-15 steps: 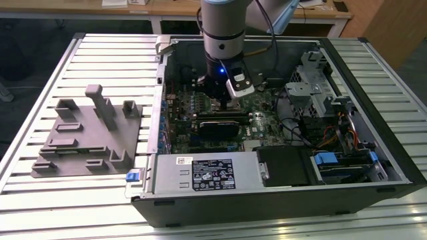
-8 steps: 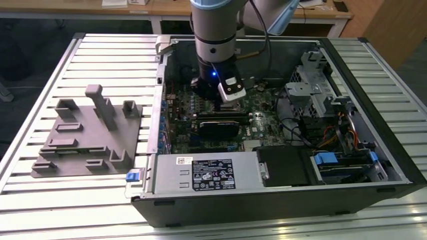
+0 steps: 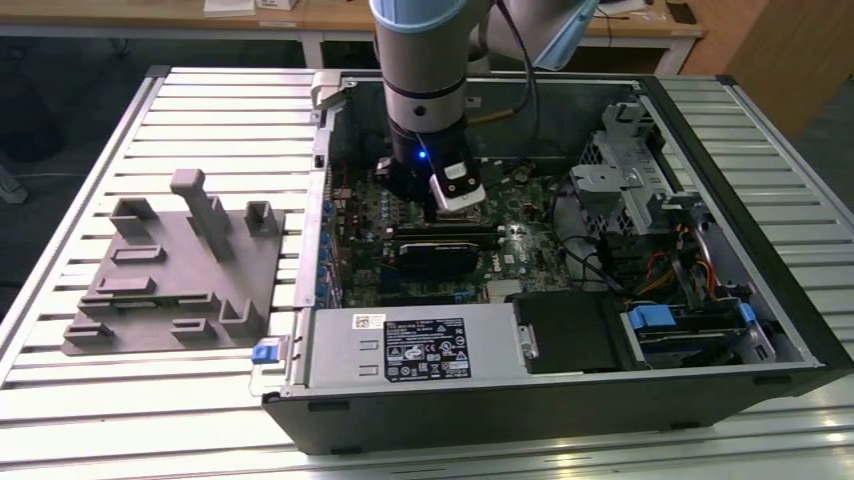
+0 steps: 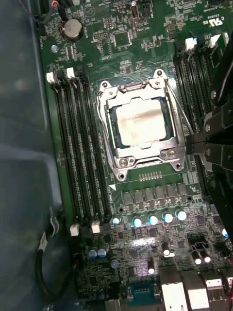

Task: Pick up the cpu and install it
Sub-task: 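Install the second cpu locking lever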

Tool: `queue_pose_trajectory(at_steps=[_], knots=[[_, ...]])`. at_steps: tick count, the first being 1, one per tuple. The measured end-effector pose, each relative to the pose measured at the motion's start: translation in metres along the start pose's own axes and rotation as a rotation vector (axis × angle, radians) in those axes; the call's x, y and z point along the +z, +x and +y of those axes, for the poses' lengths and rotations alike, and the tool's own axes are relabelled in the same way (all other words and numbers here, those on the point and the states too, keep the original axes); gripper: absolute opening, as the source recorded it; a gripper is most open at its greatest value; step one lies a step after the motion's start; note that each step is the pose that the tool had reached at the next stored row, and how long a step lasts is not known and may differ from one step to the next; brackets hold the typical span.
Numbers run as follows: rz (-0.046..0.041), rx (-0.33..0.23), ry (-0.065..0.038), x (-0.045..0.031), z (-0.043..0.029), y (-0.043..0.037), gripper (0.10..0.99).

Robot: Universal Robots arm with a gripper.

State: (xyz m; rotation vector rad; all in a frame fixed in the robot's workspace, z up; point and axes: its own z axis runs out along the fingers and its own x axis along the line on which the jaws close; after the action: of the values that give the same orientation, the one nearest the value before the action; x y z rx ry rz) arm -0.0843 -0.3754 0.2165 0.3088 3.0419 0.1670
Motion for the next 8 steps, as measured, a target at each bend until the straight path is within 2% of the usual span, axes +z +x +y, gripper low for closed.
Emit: queue_pose_trajectory(at_steps=[4, 8], knots=[[0.0003, 0.000, -0.001, 0.0015, -0.0017, 0.0000, 0.106], [0.0027, 0.001, -0.013, 0.0052, -0.0063, -0.0003, 0.106]])
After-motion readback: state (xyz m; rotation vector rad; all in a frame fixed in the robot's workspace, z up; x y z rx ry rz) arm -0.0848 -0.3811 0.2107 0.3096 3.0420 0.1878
